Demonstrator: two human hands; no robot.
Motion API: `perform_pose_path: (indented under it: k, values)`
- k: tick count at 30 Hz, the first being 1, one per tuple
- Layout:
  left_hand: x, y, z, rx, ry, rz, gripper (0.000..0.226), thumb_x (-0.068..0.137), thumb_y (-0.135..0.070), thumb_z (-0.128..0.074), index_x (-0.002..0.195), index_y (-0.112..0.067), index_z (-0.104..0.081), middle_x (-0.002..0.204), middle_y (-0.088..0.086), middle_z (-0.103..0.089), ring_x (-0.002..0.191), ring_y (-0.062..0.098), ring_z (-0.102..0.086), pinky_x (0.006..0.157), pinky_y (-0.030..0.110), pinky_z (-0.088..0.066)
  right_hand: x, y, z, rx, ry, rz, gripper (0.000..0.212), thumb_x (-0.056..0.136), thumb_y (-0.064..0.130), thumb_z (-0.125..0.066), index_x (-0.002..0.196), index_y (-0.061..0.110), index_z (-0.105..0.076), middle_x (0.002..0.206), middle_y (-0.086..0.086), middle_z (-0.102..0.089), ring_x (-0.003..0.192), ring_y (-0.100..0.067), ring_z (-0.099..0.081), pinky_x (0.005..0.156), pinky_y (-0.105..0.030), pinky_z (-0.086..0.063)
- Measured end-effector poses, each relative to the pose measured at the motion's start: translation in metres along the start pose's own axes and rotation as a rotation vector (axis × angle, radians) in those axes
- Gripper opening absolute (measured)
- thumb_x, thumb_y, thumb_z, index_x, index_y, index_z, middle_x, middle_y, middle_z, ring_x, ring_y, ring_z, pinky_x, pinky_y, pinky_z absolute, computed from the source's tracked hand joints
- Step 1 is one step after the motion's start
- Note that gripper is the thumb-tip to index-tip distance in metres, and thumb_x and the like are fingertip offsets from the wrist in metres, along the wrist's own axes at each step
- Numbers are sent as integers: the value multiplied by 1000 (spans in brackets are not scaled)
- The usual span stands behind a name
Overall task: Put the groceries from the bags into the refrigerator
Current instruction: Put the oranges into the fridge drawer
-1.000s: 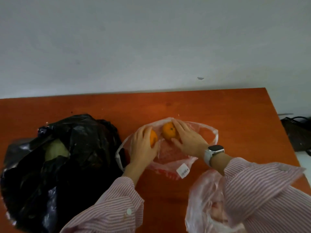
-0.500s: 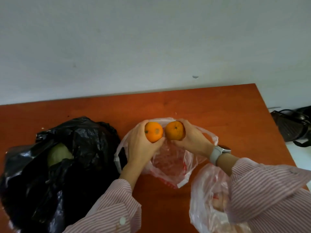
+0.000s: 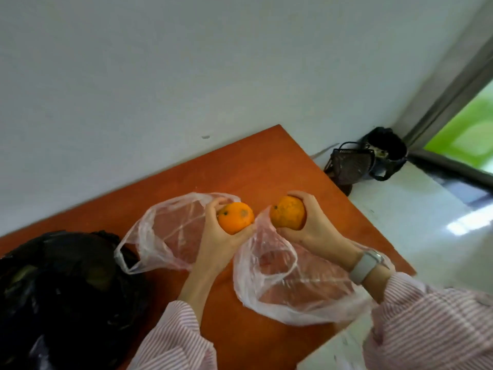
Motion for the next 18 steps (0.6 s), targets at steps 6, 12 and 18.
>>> perform_pose_path:
  k: [6, 12, 18]
  values:
    - [-87, -64, -193, 61, 429, -131, 60, 74, -27, -75, 117, -39, -34, 106, -17, -42, 89, 3, -52, 65, 14, -44, -178, -95, 133, 39, -322, -216, 73, 74, 24, -75, 127, 31, -26, 117, 6, -35, 100, -12, -49, 66, -8, -43]
    - [-257, -103, -399, 135, 872, -275, 64, 72, -24, -78, 118, -39, -36, 117, -5, -43, 96, 12, -53, 73, 19, -46, -429, -193, 237, 91, -724, -481, 68, 73, 25, -75, 126, 26, -31, 113, 3, -41, 95, -13, -52, 68, -10, -42]
    - [-438, -123, -547, 191, 1303, -335, 71, 69, -21, -80, 117, -33, -28, 116, -2, -38, 89, 11, -53, 66, 16, -47, -645, -248, 277, 129, -1077, -699, 69, 74, 32, -73, 128, 32, -31, 117, 8, -37, 101, -13, -48, 76, -19, -45]
Point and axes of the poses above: each hand's wrist, its own x-axis towards the middle knuckle, its own z-axis out of the back of the hand, y = z × x, the point moved 9 cm from there along x, towards the middle knuckle
